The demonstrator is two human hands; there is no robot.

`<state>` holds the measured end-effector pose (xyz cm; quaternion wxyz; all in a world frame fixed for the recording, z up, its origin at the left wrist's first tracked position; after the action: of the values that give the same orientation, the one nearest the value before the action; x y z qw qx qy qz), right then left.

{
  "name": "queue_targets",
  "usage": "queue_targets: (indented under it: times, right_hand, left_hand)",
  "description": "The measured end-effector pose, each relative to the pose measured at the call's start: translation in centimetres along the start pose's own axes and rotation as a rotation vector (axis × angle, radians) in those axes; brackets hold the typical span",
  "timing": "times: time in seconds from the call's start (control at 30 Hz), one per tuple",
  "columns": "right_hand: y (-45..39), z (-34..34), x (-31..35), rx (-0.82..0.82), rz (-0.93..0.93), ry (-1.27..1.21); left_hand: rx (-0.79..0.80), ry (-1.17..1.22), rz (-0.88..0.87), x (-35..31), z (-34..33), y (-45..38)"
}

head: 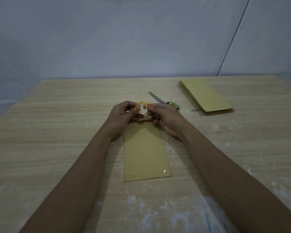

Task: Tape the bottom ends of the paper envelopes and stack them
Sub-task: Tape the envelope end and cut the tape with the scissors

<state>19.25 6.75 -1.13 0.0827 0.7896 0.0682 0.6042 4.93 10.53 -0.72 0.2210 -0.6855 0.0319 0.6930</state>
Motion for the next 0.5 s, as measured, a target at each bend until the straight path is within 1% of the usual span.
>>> queue_targets:
  times: [0.17, 0.37, 0.5]
  right_hand:
    - [0.08, -0.04, 0.09, -0.019, -0.021, 0.000]
    - [0.13, -0.08, 0.12, -0.041, -0.018, 0.032]
    - [0.04, -0.01, 0.10, -0.064, -0.050, -0.009]
  left_hand:
    - [0.014, 0.059, -0.033, -0.39, -0.03, 0.06]
    - [0.027, 0.064, -0.046, -0.75, -0.22, 0.22]
    - [0.025, 0.071, -0.054, -0.93, -0.30, 0.27]
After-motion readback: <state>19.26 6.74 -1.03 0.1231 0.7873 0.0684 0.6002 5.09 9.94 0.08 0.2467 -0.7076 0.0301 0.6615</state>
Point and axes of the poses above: each hand's wrist, its own y-axis away from the middle knuckle, its own z-axis out of the back of the hand, x = y × z, the point moved 8 cm from there along -y, towards the middle knuckle, and after that the axes turned 6 degrees about -z, right-handed, at the moved point
